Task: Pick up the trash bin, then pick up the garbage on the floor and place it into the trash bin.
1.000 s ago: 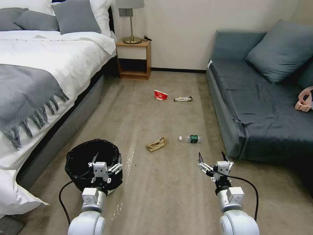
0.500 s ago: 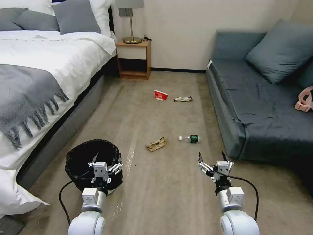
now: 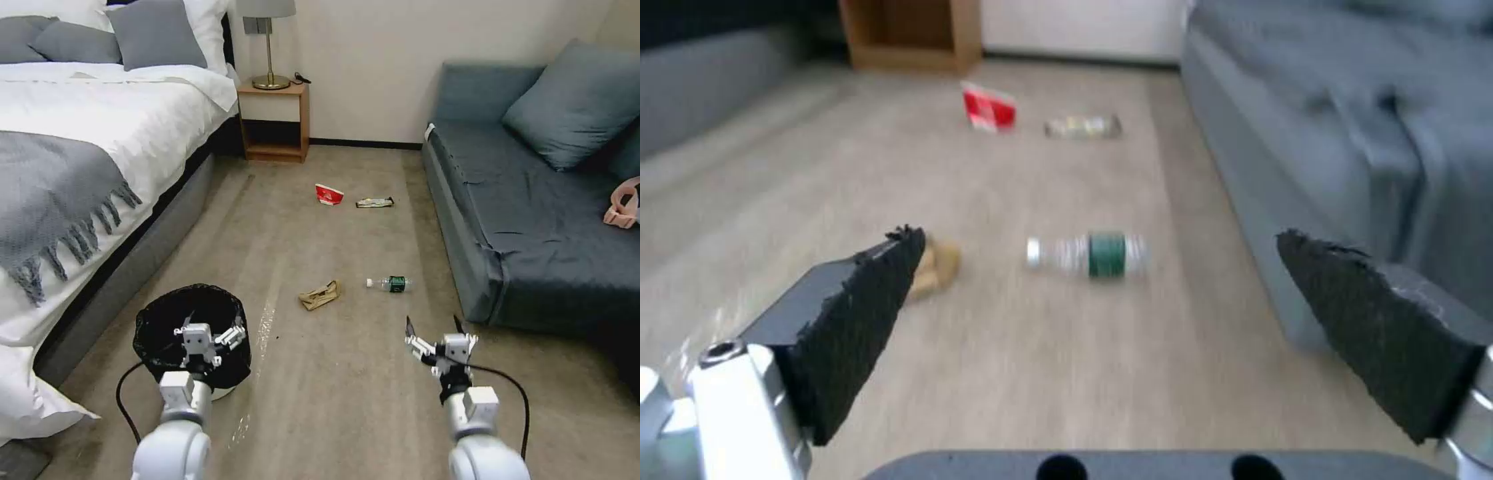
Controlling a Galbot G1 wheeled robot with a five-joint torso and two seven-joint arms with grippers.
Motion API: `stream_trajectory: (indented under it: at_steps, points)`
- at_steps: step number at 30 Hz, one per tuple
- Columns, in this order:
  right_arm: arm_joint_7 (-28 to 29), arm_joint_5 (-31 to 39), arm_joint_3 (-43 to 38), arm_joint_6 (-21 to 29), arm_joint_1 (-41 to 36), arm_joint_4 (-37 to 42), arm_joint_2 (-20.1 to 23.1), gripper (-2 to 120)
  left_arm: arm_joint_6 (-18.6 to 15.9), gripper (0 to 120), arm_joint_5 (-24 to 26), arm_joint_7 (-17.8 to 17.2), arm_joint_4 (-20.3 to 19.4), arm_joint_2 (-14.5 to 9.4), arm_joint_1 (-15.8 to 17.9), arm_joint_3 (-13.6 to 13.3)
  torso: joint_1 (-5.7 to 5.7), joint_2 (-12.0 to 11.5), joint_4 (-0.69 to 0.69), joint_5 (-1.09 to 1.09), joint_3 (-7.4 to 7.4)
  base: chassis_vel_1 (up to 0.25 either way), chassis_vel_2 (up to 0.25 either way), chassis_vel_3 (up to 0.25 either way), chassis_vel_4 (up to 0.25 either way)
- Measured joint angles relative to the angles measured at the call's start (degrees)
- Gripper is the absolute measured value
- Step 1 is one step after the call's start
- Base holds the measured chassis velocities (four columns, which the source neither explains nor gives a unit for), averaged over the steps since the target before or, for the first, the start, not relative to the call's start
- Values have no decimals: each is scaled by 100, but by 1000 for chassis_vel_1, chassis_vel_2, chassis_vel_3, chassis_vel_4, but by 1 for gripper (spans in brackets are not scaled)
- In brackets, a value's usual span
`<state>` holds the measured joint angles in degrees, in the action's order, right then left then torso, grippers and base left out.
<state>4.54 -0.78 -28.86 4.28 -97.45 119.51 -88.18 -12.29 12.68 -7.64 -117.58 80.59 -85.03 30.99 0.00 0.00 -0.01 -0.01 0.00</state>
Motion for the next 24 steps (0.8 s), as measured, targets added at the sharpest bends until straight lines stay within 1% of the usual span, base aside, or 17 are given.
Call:
stream_trajectory:
  at_steps: [1, 2, 3, 4, 5, 6, 7, 8, 11, 13, 18, 19, 21, 24]
  points:
    - [168, -33, 94, 160, -315, 181, -80, 100, -312, 100, 313, -197, -73, -133, 93, -12, 0, 0, 0, 0, 0, 0, 0, 0, 0]
    - [168, -33, 94, 160, -315, 181, -80, 100, -312, 100, 313, -197, -73, -133, 93, -12, 0, 0, 0, 0, 0, 0, 0, 0, 0]
    - [222, -44, 126, 210, -416, 239, -108, 100, -424, 100, 432, -269, -102, -183, 130, -17, 0, 0, 0, 0, 0, 0, 0, 0, 0]
    - [393, -79, 228, 371, -736, 428, -193, 100, -739, 100, 750, -461, -183, -318, 227, -32, 0, 0, 0, 0, 0, 0, 0, 0, 0]
    - [521, -103, 300, 491, -979, 566, -256, 100, -959, 100, 974, -605, -234, -415, 295, -41, 0, 0, 0, 0, 0, 0, 0, 0, 0]
    - [521, -103, 300, 491, -979, 566, -256, 100, -959, 100, 974, -605, -234, -415, 295, -41, 0, 0, 0, 0, 0, 0, 0, 0, 0]
    - [657, -129, 383, 620, -1235, 716, -325, 100, -1055, 100, 1137, -637, -257, -513, 351, -47, 0, 0, 0, -1, 0, 0, 0, 0, 0]
    - [743, -146, 432, 702, -1400, 809, -370, 100, -1064, 100, 1206, -609, -257, -578, 383, -44, 0, 0, -1, 0, 0, 0, 0, 0, 0]
    - [815, -161, 472, 769, -1527, 888, -394, 100, -1066, 100, 1272, -539, -226, -622, 458, -5, 0, 0, 0, -1, 0, 0, 0, 0, 0]
    - [824, -163, 476, 779, -1540, 895, -394, 100, -1066, 100, 1317, -531, -184, -673, 537, 61, 0, 0, 0, 0, 0, 0, 0, 0, 0]
    - [824, -186, 477, 777, -1546, 895, -394, 100, -1061, 100, 1372, -519, -162, -765, 577, 145, 0, 0, 1, 0, 0, 0, 0, 0, 0]
    - [810, -226, 474, 750, -1549, 892, -395, 100, -1046, 100, 1384, -510, -149, -781, 574, 174, 0, 0, 0, 1, 0, 0, 0, 0, 0]
    - [637, -419, 437, 521, -1485, 796, -409, 100, -1006, 100, 1389, -497, -118, -806, 548, 209, 0, 0, 0, 1, 0, 0, 0, 0, 0]
    - [538, -520, 413, 399, -1449, 740, -409, 100, -961, 100, 1395, -487, -107, -843, 490, 227, 0, 0, 1, 1, 0, 0, 0, 0, 0]
